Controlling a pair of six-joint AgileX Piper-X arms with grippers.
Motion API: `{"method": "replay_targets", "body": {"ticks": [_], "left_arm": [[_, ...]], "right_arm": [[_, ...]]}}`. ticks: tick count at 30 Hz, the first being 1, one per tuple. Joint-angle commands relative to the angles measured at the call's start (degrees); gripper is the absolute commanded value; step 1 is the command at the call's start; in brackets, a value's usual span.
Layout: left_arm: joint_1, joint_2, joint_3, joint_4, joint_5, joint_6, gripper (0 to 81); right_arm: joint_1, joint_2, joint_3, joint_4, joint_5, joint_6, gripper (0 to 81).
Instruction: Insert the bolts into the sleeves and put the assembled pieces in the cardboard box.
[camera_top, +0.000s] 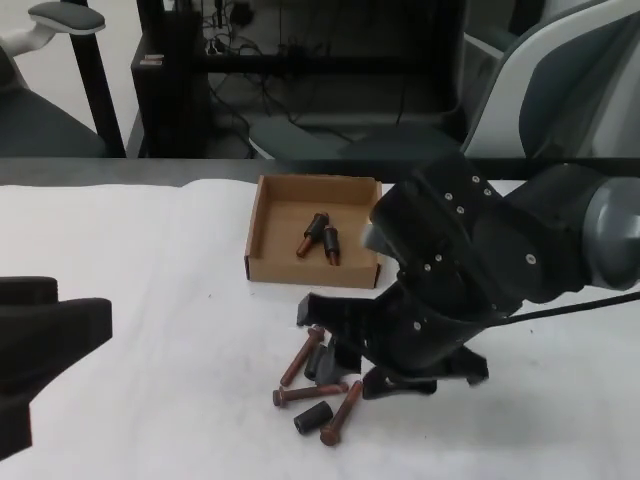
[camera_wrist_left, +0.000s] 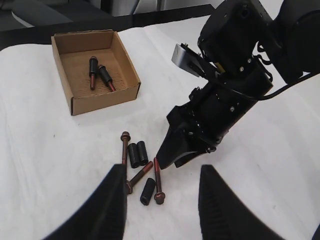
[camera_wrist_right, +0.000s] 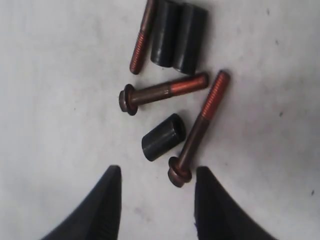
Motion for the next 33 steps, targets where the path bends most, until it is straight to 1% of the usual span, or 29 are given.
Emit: {"method": "replay_targets", "body": {"ticks": [1,6,7,8,10,13,14,15,18,20,21,23,28,33], "left_arm": [[-0.08,-0.42,-0.06,-0.72,0.40,0.45,45.9],[-0.08,-0.42,-0.06,-0.72,0.28,3.96,45.9],[0.03,-0.42,-0.06,-0.72,0.17,4.42,45.9],[0.09,-0.42,-0.06,-0.72,-0.08,4.88,45.9],[0.07,-0.42,-0.06,-0.72,-0.08,5.18,45.9],[0.07,-0.42,-0.06,-0.72,-0.08,5.18,45.9],[0.07,-0.42,-0.06,-0.72,-0.08,5.18,45.9],[0.07,-0.42,-0.06,-0.72,-0.08,5.18,45.9],[0.07,-0.42,-0.06,-2.28,-0.08,5.16,45.9],[0.07,-0.42,-0.06,-4.42,-0.08,5.16,45.9],[0.07,-0.42,-0.06,-5.40,-0.08,5.16,45.9],[0.07,-0.42,-0.06,-7.80,-0.08,5.16,45.9],[0.07,-0.42,-0.06,-10.13,-0.08,5.16,45.9],[0.07,-0.42,-0.06,-10.14,-0.08,5.16,45.9]], "right_arm": [[-0.33,-0.07,-1.10,-0.15,-0.33,-15.83,47.2],[-0.33,-0.07,-2.20,-0.49,1.96,-49.09,47.2],[-0.33,-0.07,-2.18,-0.64,1.90,-58.65,47.2],[-0.33,-0.07,-2.18,-0.80,1.93,-64.90,47.2],[-0.33,-0.07,-2.18,-0.78,1.93,-80.00,47.2],[-0.33,-0.07,-2.18,-0.78,1.93,-99.08,47.2],[-0.50,-0.07,-2.18,-0.98,2.17,-103.89,47.2],[-0.54,-0.07,-2.18,-1.54,3.05,-107.23,47.2],[-0.52,-0.07,-2.18,-3.06,4.54,-113.06,47.2],[-0.52,-0.07,-2.18,-3.53,4.53,-117.30,47.2],[-0.52,-0.07,-2.18,-3.51,4.53,-120.93,47.2],[-0.35,-0.07,-2.18,-3.36,4.42,-124.62,47.2],[0.02,-0.07,-2.18,-1.08,3.97,-129.25,47.2],[0.02,-0.07,-1.77,2.66,-1.35,-133.61,47.2]]}}
